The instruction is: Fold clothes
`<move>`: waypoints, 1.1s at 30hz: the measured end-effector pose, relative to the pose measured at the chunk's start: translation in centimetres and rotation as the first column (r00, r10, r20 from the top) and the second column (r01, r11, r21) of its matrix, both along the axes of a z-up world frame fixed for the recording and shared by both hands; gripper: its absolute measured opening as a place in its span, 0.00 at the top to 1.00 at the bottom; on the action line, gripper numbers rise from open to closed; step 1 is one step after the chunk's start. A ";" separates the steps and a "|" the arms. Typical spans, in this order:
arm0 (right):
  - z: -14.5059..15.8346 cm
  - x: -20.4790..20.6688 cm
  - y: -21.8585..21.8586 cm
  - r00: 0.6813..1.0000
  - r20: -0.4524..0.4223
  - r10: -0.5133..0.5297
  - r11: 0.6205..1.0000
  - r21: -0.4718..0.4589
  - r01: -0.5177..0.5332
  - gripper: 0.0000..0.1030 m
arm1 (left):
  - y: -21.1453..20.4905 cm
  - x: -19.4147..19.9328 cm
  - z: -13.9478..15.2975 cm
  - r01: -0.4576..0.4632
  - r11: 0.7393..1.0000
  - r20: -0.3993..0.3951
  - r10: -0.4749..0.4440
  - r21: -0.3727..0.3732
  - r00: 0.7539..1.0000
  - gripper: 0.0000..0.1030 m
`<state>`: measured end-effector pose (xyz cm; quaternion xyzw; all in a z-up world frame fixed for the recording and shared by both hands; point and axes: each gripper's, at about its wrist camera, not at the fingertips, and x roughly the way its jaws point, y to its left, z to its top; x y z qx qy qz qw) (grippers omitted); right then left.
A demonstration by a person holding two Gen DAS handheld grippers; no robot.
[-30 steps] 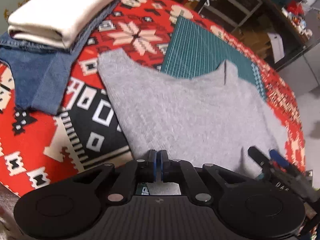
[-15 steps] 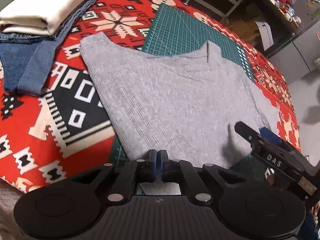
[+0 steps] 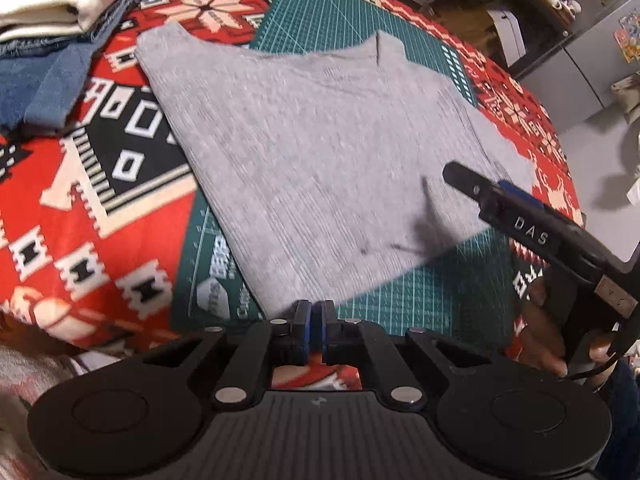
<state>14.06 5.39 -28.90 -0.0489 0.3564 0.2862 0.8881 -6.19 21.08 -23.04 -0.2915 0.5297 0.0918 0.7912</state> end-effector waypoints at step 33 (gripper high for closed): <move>2.8 -4.3 18.7 0.957 -0.076 0.281 0.960 0.024 -0.280 0.99 | 17.9 0.9 -1.0 -0.178 0.971 0.280 0.217 -0.157 0.935 0.98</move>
